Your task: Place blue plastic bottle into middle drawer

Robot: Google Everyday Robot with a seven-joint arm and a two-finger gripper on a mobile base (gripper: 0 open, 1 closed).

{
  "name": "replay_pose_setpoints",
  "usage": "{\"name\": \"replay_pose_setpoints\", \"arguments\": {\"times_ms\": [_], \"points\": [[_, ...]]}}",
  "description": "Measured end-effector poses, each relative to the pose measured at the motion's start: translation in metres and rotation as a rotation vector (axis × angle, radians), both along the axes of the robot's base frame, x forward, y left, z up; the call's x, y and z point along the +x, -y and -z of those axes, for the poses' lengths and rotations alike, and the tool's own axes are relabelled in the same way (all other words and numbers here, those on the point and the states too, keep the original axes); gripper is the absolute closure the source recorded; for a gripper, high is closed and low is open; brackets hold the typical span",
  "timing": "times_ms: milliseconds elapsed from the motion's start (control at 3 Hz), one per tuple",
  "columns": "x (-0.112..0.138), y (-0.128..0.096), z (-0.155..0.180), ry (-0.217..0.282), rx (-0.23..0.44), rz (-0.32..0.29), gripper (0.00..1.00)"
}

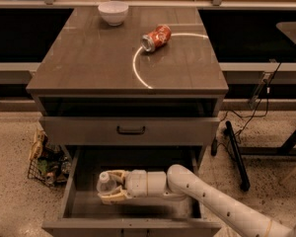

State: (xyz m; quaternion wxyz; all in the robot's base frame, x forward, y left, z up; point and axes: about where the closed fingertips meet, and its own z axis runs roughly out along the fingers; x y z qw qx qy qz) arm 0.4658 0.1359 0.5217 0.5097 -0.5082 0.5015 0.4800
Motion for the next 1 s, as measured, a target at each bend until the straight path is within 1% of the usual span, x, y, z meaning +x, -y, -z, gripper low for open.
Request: {"name": "replay_pose_setpoints", "arguments": {"times_ms": [333, 667, 1000], "points": [[0.003, -0.005, 0.013, 0.005, -0.028, 0.008, 1.0], [0.007, -0.006, 0.026, 0.014, -0.037, 0.044, 1.0], [0.014, -0.009, 0.037, 0.023, -0.045, 0.091, 0.82]]}}
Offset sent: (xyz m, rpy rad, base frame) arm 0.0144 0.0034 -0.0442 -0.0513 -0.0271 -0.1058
